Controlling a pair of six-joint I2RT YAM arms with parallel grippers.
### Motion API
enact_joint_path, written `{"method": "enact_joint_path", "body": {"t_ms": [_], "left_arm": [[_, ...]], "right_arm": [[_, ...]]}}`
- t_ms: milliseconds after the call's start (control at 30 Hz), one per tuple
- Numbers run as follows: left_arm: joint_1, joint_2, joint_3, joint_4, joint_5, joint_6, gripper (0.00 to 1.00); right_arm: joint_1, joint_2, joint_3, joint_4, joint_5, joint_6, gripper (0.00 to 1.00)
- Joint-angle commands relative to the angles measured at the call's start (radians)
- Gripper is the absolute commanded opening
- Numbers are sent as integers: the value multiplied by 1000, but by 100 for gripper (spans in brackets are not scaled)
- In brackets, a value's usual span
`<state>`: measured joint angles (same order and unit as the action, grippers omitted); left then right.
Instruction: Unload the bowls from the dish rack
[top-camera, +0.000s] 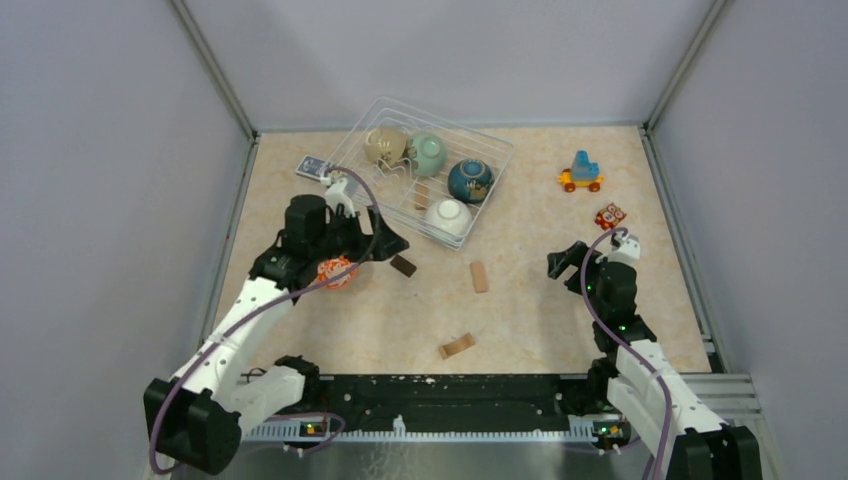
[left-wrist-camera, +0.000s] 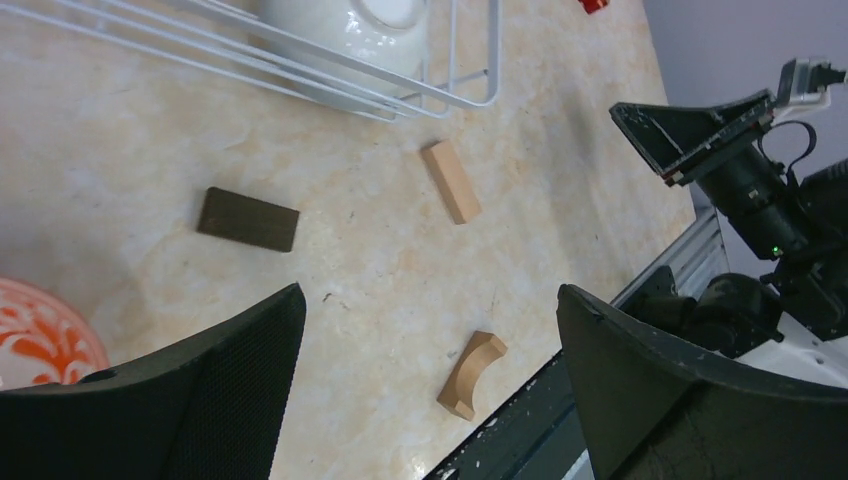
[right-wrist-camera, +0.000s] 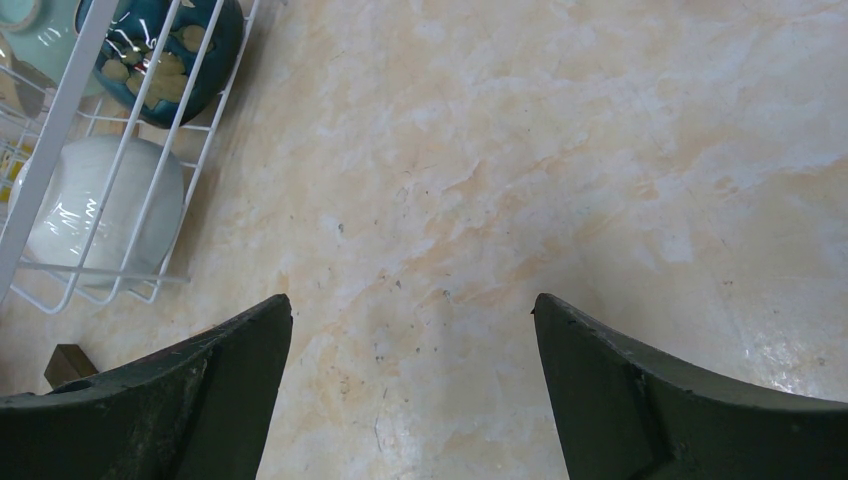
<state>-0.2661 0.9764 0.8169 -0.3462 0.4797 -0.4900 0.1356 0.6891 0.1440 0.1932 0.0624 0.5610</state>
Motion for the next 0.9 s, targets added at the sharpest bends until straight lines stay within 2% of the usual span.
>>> {"method": "enact_joint_path", "body": {"t_ms": [0,167,333,533,667,867], "left_arm": [[-99,85,54,178,-68,-2,99],[-142,215,105,279,-77,18,99],[-153,265,146,337,-93,28,99],[-153,310,288,254,-96,52,99],[-148,340,294,296,-94,27,99],[-139,497,456,184,-81,14,99]], "right_arm": [[6,-5,3,34,9,-3,90],[6,1,3,34,9,1,90],[5,25,9,35,-3,4,90],[6,33,16,28,-4,6,90],[6,19,8,34,-11,10,90],[6,27,9,37,-19,10,89]]}}
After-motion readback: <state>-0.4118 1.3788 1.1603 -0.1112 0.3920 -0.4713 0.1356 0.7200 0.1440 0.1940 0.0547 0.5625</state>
